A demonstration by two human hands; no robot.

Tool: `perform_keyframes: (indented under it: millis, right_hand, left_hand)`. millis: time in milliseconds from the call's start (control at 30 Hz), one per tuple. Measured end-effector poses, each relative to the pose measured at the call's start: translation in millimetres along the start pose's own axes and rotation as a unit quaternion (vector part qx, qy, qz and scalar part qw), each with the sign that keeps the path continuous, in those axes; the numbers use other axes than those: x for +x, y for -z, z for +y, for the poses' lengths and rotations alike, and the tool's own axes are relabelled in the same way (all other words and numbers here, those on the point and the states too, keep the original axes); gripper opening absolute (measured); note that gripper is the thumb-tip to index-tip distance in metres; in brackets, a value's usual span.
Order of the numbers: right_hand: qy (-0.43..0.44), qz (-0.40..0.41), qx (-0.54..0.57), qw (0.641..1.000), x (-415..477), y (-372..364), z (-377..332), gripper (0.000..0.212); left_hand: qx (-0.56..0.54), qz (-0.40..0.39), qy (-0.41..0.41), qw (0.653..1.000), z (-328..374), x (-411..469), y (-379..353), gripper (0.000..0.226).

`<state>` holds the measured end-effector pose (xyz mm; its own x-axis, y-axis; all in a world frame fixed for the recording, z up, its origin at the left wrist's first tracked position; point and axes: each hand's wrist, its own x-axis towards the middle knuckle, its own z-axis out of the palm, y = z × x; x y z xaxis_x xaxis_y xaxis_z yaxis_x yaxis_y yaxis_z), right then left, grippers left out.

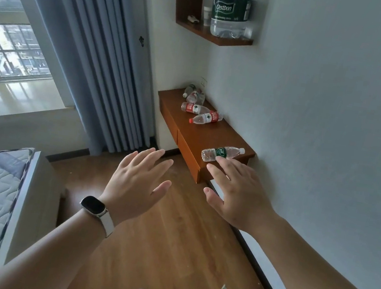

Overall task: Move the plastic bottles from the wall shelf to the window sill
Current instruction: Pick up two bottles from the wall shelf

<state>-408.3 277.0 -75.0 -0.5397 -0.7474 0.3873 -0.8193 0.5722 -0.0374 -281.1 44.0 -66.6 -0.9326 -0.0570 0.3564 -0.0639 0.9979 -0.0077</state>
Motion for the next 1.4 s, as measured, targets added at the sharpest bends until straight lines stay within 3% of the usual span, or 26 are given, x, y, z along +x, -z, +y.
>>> perform_keyframes:
  millis: [667, 1033, 1400]
  right_hand:
    - [-0.116, -0.107, -0.054, 0.986, 203.3, -102.1, -7.9, 0.059]
    - [-0.162, -0.131, -0.056, 0.977, 236.5, -145.3, 23.8, 0.054]
    - [-0.213, -0.161, -0.025, 0.963, 310.5, -206.9, 133.3, 0.059]
  left_hand:
    - [-0.07, -0.038, -0.067, 0.995, -199.7, 168.3, -99.1, 0.055]
    - [-0.095, -0.052, -0.111, 0.988, -218.7, 231.7, -144.1, 0.048]
    - [-0.061, -0.09, -0.113, 0.988, -236.4, 334.3, -198.5, 0.053]
